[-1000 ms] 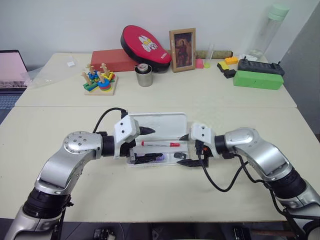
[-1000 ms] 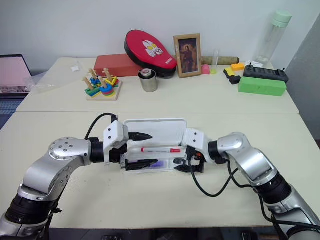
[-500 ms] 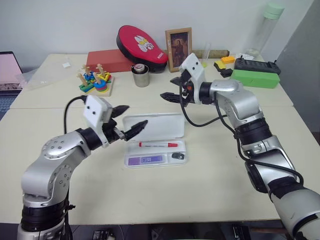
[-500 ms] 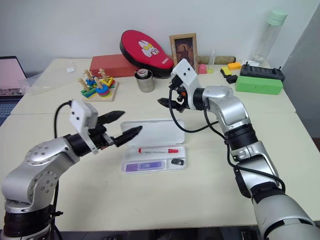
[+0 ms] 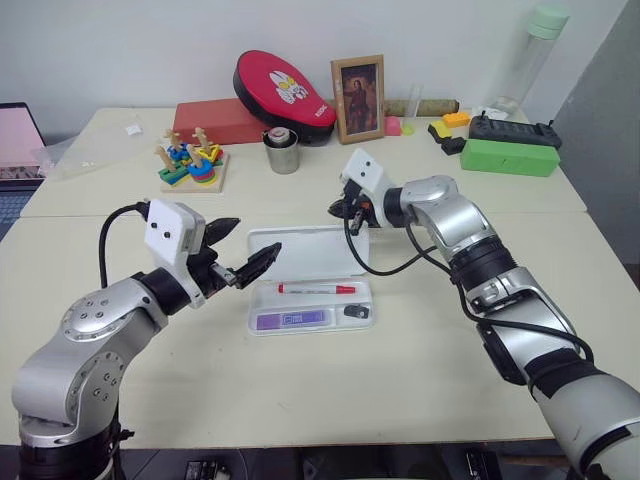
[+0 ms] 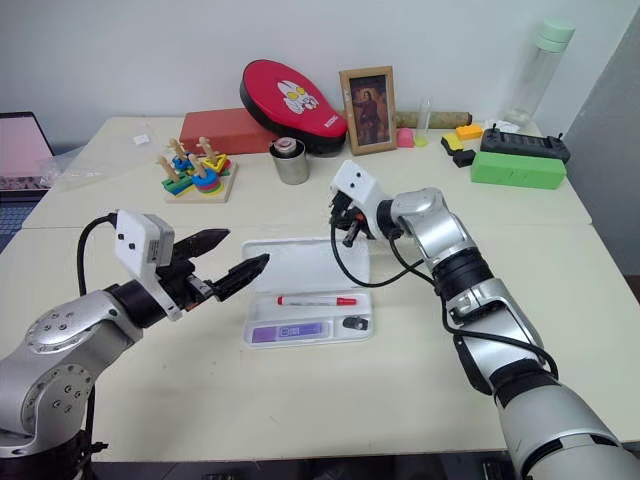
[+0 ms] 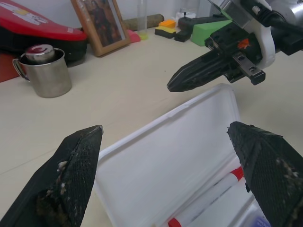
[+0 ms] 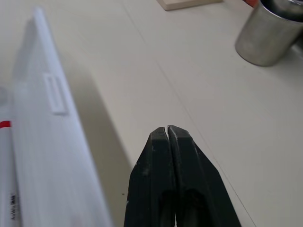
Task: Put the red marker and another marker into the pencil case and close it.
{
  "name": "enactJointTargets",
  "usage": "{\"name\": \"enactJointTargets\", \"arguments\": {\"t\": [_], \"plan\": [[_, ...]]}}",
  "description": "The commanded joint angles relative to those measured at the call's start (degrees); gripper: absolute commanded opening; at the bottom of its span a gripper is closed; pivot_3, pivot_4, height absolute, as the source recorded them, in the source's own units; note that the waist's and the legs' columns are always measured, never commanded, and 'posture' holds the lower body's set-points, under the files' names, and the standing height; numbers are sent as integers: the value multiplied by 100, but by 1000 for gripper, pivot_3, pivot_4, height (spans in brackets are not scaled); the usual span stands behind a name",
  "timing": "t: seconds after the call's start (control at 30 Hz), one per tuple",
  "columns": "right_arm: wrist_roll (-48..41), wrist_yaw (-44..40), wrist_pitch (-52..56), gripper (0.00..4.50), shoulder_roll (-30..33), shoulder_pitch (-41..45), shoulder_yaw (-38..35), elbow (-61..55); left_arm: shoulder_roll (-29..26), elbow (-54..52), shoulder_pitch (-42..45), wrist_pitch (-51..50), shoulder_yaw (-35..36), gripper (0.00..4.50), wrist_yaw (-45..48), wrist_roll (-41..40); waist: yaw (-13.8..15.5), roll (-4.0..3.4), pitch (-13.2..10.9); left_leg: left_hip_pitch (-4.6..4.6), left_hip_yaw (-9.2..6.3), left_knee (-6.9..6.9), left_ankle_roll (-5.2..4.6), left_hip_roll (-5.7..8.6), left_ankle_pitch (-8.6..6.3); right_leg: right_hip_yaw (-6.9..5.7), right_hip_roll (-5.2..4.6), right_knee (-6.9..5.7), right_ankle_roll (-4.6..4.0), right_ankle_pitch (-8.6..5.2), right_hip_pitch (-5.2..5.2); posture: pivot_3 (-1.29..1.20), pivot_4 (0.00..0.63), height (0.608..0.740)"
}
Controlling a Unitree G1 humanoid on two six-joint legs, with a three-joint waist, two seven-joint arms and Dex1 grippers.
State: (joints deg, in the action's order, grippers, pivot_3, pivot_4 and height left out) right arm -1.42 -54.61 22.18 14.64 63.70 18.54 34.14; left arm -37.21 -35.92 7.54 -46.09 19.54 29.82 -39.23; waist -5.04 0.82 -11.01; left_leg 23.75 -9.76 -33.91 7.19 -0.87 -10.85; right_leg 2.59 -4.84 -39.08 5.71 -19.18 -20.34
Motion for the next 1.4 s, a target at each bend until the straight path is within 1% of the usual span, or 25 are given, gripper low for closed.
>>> {"name": "enactJointTargets", "arguments": {"t": [0.03, 0.23, 0.47, 0.67, 0.77, 0.87, 0.9, 1.0, 1.03, 1.1, 1.17, 1.2, 1.23, 1.27, 1.3, 1.33, 1.4], "plan": [[-98, -547, -11, 15, 169, -184, 90, -777, -255, -258, -146, -48, 257, 4500, 209, -305, 2, 0, 0, 0, 0, 0, 0, 0, 0, 0, 0, 0, 0, 0, 0, 0, 150, 740], [-309, -1482, 115, 15, 641, -982, 403, -2274, -656, -163, -287, -111, 448, 4500, 543, -590, 21, 1, 1, -2, -1, 0, -15, 0, -9, -3, 0, 1, 0, 0, 4, 0, 150, 740], [-300, -1871, 221, 15, 1089, -1617, 725, -3254, -1041, -266, -688, -211, 521, 4500, 958, -910, 12, -1, -1, -2, 0, -1, -17, 0, -10, 0, 0, -1, 0, 0, 3, 0, 150, 740], [263, -1801, -57, 15, 1374, -2040, 1295, -3531, -1567, -290, -1372, -118, 521, 4500, 1531, -761, 23, -1, -1, -3, 1, 0, -18, -1, -11, 1, 0, 3, 1, 0, 3, 0, 150, 740], [571, -1704, -176, 15, 1432, -2110, 1517, -3485, -1590, -245, -1336, -51, 500, 4500, 1515, -770, 35, 2, 2, -4, 2, 0, -18, -1, -11, 2, 0, 2, 0, 0, 4, 0, 150, 740], [804, -1618, -222, 15, 1435, -2133, 1622, -3366, -1572, -213, -1239, -50, 425, 4500, 1470, -768, 41, 5, 4, -29, 3, 0, -18, -1, -11, 3, 0, 3, 1, -1, 26, 0, 150, 740], [848, -1565, -252, 15, 1426, -2143, 1614, -3303, -1534, -184, -1188, -29, 397, 4500, 1403, -729, 40, 5, 4, -37, 4, 0, -18, -1, -11, 3, 0, 3, 1, -1, 33, 0, 150, 740], [448, -1554, -90, 15, 1322, -2220, 1237, -3282, -1410, -50, -1047, -67, 398, 4500, 1181, -709, 40, 6, 4, -62, 4, 5, -18, -2, -11, 5, 0, 4, 1, -1, 55, 0, 150, 740], [269, -1543, -43, 15, 1276, -2238, 1052, -3284, -1385, 10, -1030, -42, 385, 4500, 1142, -655, 40, 6, 4, -77, 6, 7, -18, -2, -12, 7, 0, 7, 1, -1, 72, 0, 150, 740], [-144, -1218, -88, 15, 1104, -2278, 381, -3125, -1280, 346, -944, 94, 349, 4500, 973, -417, 41, 6, 4, -83, 7, 7, -18, -2, -12, 8, 0, 7, 1, -2, 78, 0, 150, 740], [-429, -1042, 64, 380, 1128, -2284, -144, -2960, -1227, 743, -795, 326, 289, 4500, 761, 0, 44, 3, 2, -81, 7, 7, -18, -2, -12, 9, 0, 5, 0, -2, 75, 0, 150, 740], [-496, -1040, 154, 517, 1162, -2281, -244, -2929, -1223, 844, -753, 399, 262, 4500, 717, 134, 45, 3, 2, -77, 7, 7, -18, -2, -12, 9, 0, 5, 0, -1, 72, 0, 150, 740], [-596, -1045, 277, 807, 1239, -2271, -389, -2904, -1267, 967, -722, 462, 213, 4500, 686, 301, 48, 3, 2, -77, 7, 7, -18, -2, -12, 9, 0, 5, 0, -1, 72, 0, 150, 740], [-714, -1060, 392, 1003, 1373, -2247, -608, -2834, -1311, 1139, -663, 500, 176, 4500, 653, 448, 48, 3, 2, -76, 7, 8, -18, -1, -12, 9, 0, 8, 0, -1, 71, 0, 150, 740], [-809, -1026, 501, 1362, 1481, -2215, -816, -2745, -1335, 1297, -596, 541, 171, 4500, 638, 548, 51, 2, 2, -75, 7, 11, -18, -1, -12, 9, 0, 10, 0, -1, 71, 0, 150, 740], [-885, -1022, 585, 1594, 1607, -2196, -993, -2649, -1354, 1458, -519, 612, 182, 4500, 650, 637, 67, 2, 1, -75, 7, 11, -19, -1, -13, 9, 0, 10, 0, -1, 71, 0, 150, 740], [-957, -1026, 658, 2178, 1802, -2215, -1155, -2541, -1390, 1744, -410, 750, 234, 4500, 750, 747, 82, 1, 1, -72, 7, 18, -19, -1, -12, 8, 0, 10, 0, -2, 64, 0, 150, 740]]}}
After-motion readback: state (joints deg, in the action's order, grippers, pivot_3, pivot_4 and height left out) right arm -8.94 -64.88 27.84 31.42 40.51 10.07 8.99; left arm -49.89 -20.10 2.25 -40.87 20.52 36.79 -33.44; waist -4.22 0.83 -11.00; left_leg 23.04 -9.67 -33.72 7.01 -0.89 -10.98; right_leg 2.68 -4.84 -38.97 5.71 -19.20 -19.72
